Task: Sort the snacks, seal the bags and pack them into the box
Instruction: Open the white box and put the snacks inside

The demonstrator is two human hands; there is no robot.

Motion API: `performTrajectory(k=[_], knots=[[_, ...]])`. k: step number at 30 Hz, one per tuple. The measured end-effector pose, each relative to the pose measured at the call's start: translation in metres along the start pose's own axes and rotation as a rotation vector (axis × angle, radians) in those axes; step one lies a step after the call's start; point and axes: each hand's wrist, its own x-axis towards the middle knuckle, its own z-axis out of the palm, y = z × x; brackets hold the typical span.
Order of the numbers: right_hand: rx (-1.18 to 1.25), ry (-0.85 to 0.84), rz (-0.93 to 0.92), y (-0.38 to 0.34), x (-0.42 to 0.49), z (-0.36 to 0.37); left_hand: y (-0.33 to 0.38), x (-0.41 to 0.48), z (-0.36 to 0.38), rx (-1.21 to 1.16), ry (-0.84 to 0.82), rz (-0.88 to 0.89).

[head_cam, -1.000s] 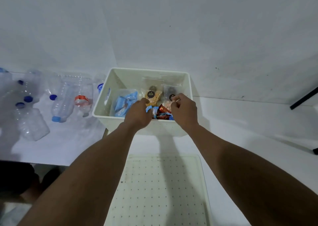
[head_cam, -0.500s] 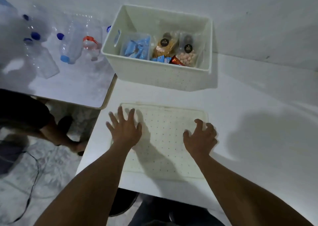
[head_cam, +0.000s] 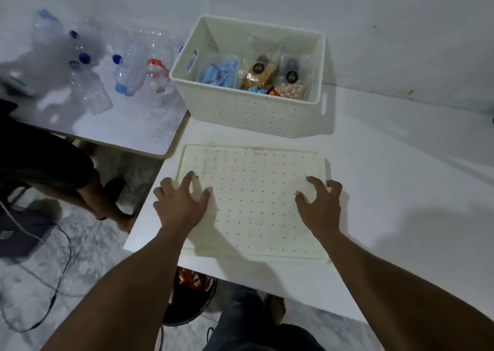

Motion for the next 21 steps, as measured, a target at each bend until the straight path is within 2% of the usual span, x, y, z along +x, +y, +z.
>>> performTrajectory(k=[5,8,11,21], knots=[[-0.021,0.229,-0.186,-0.027,0.014,-0.037,0.022,0.006,-0.040,-0.044,0.271,0.127],[0.001,0.278,-0.259,-0.053,0.039,-0.055,0.037,0.022,-0.069,-0.075,0.369,0.153],[0.014,0.272,-0.259,-0.082,0.072,-0.068,0.055,0.046,-0.095,-0.088,0.359,0.135],[0.002,0.283,-0.160,-0.143,0.190,-0.060,0.108,0.183,-0.124,-0.071,0.342,0.257]])
